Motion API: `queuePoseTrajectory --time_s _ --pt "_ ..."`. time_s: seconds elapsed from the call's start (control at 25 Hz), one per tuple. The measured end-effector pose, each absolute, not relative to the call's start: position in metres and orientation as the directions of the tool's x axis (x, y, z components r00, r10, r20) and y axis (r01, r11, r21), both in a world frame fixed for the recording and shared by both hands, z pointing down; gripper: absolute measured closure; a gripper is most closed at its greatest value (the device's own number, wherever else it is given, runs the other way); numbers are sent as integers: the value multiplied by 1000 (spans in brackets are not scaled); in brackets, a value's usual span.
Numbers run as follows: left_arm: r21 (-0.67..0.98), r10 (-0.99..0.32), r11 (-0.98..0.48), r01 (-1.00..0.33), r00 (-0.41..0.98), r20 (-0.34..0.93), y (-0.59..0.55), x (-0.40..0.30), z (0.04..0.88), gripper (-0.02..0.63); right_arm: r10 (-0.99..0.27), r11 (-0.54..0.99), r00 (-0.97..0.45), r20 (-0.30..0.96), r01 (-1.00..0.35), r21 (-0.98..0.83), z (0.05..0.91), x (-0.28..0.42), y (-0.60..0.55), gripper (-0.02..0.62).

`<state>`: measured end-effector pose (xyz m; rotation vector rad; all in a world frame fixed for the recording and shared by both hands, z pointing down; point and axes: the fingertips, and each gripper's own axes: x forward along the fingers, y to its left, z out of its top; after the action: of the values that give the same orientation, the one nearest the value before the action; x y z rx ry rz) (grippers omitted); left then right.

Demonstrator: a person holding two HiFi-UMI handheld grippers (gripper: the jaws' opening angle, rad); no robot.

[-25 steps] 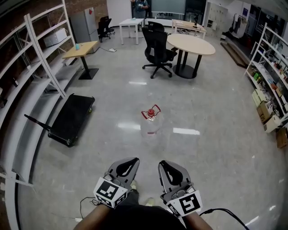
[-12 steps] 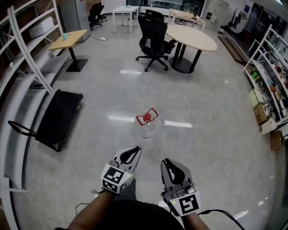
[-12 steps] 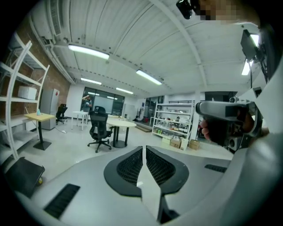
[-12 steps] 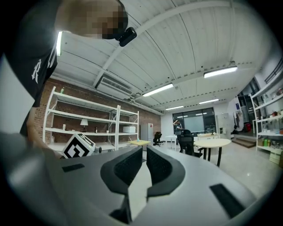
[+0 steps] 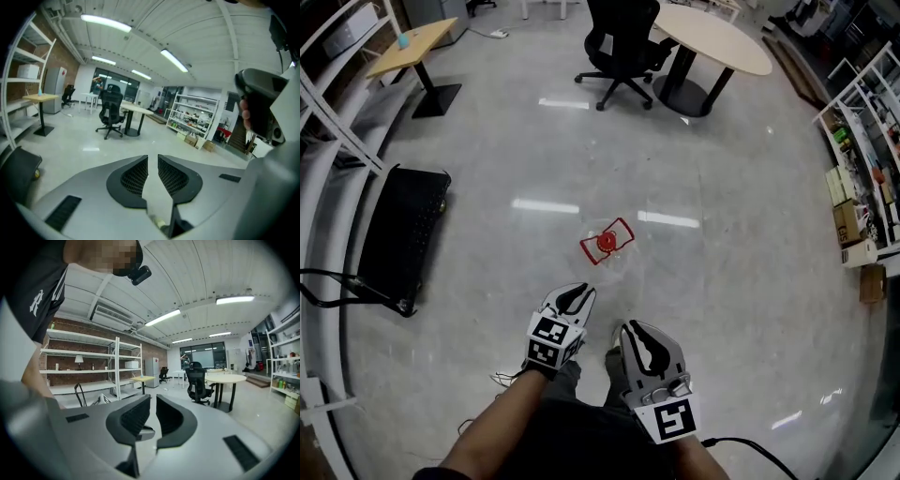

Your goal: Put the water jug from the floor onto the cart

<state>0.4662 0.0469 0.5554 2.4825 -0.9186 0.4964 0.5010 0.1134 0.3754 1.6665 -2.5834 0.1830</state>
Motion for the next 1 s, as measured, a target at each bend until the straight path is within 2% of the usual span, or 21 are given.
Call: queuePoseTrajectory --time_s 0.24,0.64,0.68,0.76,0.8,1.0 --pt "362 -529 -523 -771 627 571 -18 467 696 534 -859 472 -477 186 -878 -73 471 507 57 575" --pt "463 -489 -345 -817 577 654 -116 489 905 434 -808 531 -534 249 -843 -86 636 514 -9 569" --pt "464 -484 -319 -826 563 669 -122 488 922 422 -804 536 -539 253 -840 -84 647 516 -13 569" --pt "477 -471 -264 -838 544 694 -130 488 950 338 -798 543 -543 262 -836 -80 666 521 -20 569" --pt "488 -463 -243 -838 542 701 -132 490 960 316 -797 543 -543 265 -836 -79 674 524 -24 569" --pt "499 -403 -255 -828 560 723 -138 514 991 314 -800 532 -536 271 -841 -92 697 539 -40 569"
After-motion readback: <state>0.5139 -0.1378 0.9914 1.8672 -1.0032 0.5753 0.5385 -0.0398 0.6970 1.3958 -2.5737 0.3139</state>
